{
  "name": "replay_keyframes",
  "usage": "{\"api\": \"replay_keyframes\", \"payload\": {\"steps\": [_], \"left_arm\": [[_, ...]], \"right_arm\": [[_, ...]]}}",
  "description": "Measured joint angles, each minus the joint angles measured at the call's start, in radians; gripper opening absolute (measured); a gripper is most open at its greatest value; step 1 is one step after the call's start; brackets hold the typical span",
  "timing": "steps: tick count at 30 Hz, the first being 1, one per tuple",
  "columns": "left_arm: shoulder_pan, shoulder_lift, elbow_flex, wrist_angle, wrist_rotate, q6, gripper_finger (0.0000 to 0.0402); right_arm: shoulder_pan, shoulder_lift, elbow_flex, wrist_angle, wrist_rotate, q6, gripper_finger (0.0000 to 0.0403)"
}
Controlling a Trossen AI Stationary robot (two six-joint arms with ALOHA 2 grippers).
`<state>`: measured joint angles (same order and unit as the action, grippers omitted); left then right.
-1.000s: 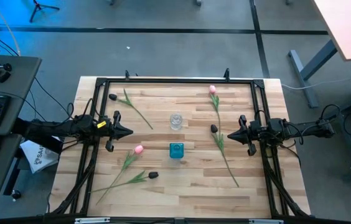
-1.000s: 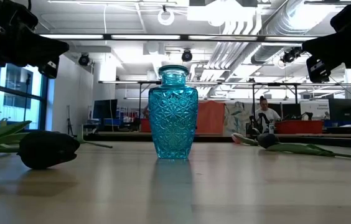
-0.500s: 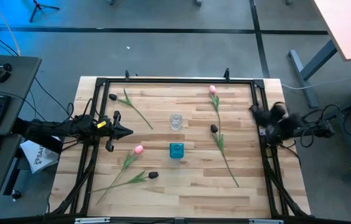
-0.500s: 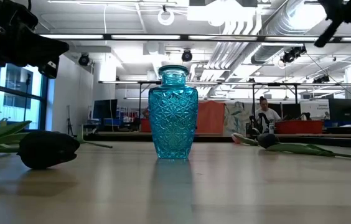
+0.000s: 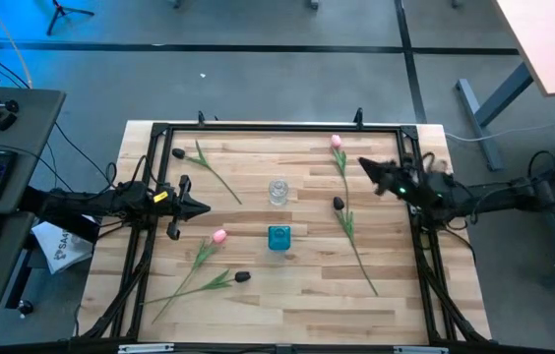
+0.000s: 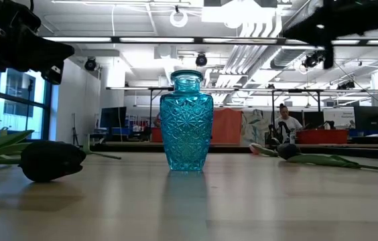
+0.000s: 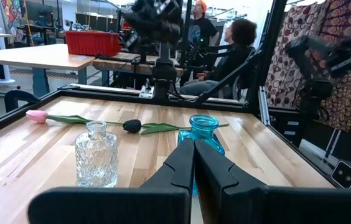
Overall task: Sort flowers into vase by color
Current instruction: Put the top pink tulip into the transparent vase
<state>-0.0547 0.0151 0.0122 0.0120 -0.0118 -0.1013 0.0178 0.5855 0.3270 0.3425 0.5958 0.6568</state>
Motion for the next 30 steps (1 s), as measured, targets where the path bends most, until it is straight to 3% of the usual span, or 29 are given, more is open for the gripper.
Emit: {"api": "replay_keyframes", "payload": {"steps": [5,9,12,24,30], "left_arm": [[0.0,0.0,0.0,0.0,0.0,0.0,0.0],[0.0,0.0,0.0,0.0,0.0,0.0,0.0],[0.0,0.0,0.0,0.0,0.0,0.0,0.0],[0.0,0.0,0.0,0.0,0.0,0.0,0.0],[0.0,0.0,0.0,0.0,0.0,0.0,0.0]], "right_arm": [[-0.145,0.327,0.349,-0.486,-0.206,-0.042,0.0],[-0.248,0.551,0.564,-0.964,-0.229,0.056,0.0001],[-0.332,0.679,0.638,-1.162,-0.262,0.032,0.0015],[-0.675,0.966,0.648,-1.049,-0.681,-0.256,0.0184],[-0.721,1.062,0.648,-1.031,-0.708,-0.298,0.0225]]}}
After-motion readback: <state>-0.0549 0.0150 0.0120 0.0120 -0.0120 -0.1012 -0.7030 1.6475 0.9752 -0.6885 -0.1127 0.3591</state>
